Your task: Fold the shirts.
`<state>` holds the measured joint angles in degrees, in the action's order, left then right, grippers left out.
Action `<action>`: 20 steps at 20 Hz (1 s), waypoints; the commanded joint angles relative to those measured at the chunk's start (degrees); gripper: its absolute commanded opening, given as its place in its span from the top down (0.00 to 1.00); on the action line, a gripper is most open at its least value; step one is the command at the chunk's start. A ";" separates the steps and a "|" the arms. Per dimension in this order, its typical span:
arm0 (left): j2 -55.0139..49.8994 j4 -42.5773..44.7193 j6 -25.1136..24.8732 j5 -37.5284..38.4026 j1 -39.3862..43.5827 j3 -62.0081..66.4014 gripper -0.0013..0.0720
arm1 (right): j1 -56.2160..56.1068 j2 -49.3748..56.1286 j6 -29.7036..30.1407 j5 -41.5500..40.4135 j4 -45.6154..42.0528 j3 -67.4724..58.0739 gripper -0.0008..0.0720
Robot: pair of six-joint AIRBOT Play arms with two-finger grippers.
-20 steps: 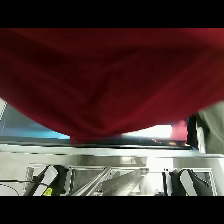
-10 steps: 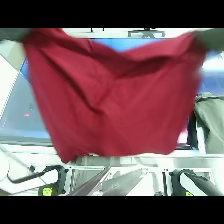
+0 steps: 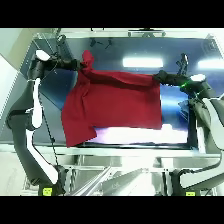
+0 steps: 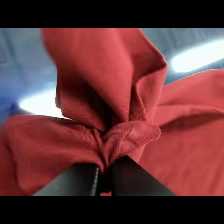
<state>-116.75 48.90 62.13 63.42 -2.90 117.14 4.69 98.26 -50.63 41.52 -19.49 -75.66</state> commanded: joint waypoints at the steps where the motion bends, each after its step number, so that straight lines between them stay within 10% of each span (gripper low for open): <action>1: -2.51 -4.20 0.09 -0.17 -2.56 -0.57 0.40 | 0.35 4.61 10.80 -1.09 13.46 -1.38 0.52; 2: -1.42 -4.46 0.13 2.99 -4.07 -1.29 0.01 | 1.14 3.61 10.80 1.86 13.00 -1.55 0.52; 9: 4.37 -3.39 10.54 36.68 -17.33 -4.76 0.03 | 14.23 -10.62 -2.91 27.26 -12.76 1.36 0.52; 20: 12.11 6.23 5.29 24.09 -24.04 -40.87 0.03 | 25.86 -20.02 -0.31 27.98 -19.04 18.75 0.52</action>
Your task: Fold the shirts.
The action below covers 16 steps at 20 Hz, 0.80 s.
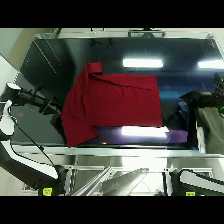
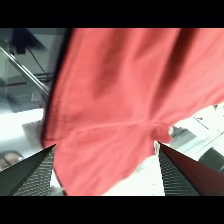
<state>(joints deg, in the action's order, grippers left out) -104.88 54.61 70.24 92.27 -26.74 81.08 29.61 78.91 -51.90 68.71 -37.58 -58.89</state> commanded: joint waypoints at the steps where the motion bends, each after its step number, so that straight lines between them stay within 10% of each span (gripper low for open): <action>1: -0.48 0.98 -3.06 -5.75 0.33 -4.72 0.03 | 0.55 -0.70 1.14 0.76 -0.79 2.14 0.52; 11: -3.28 -2.19 -5.60 -5.46 1.81 -3.10 0.03 | -0.37 -0.44 2.69 4.24 -0.87 2.25 0.52; 14: -3.34 -8.17 -10.16 -5.44 5.16 -3.13 0.56 | -3.41 1.90 2.36 4.22 -1.97 2.27 0.52; 16: -3.45 -7.52 -10.23 -4.46 8.37 -2.19 0.60 | -6.47 4.79 -0.70 4.26 -3.82 2.27 0.52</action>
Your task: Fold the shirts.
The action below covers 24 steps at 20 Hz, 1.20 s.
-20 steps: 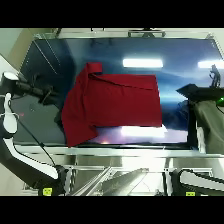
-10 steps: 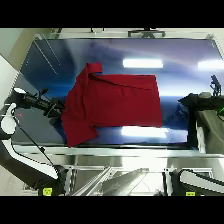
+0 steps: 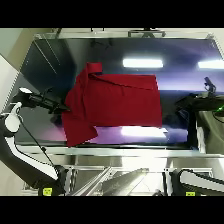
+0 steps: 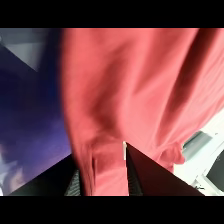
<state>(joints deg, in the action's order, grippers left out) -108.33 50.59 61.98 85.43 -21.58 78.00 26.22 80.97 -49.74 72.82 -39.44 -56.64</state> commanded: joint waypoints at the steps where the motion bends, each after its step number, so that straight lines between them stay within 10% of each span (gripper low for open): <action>1: -0.11 -2.91 -2.03 3.65 4.35 1.95 0.80 | -4.20 3.93 -4.68 0.11 -3.32 0.02 0.52; 2: -0.11 -1.97 -2.14 4.68 5.20 3.06 0.96 | -4.87 5.05 -6.21 0.11 -4.24 0.02 0.52; 22: -0.11 -0.50 -1.95 6.45 5.62 7.19 0.97 | -13.90 11.63 -10.91 -2.03 -5.05 5.95 0.52; 24: -0.11 -0.59 -1.95 6.51 5.62 7.19 0.96 | -13.88 11.54 -9.55 -1.38 -4.35 5.95 0.84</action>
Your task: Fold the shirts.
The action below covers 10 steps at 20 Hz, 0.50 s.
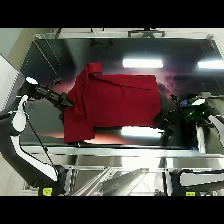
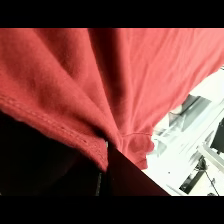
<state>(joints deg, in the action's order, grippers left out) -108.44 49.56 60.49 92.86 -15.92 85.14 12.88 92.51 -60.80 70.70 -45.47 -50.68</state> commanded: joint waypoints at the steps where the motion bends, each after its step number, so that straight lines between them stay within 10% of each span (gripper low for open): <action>1: 0.00 0.42 -0.46 -0.83 -0.04 0.04 0.97 | -0.55 -0.22 1.73 1.14 2.27 -0.02 0.96; 6: 4.98 -0.81 -0.52 2.99 -1.03 -1.27 0.97 | -0.48 -7.91 2.54 1.92 3.54 -3.26 0.96; 10: 21.11 -20.15 -3.02 5.01 -5.44 -2.99 0.97 | -0.48 -24.81 5.95 1.73 12.57 -12.00 0.96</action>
<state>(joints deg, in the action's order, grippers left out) -96.71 42.83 59.24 95.94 -18.87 83.00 12.45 77.65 -57.17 72.01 -39.75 -57.49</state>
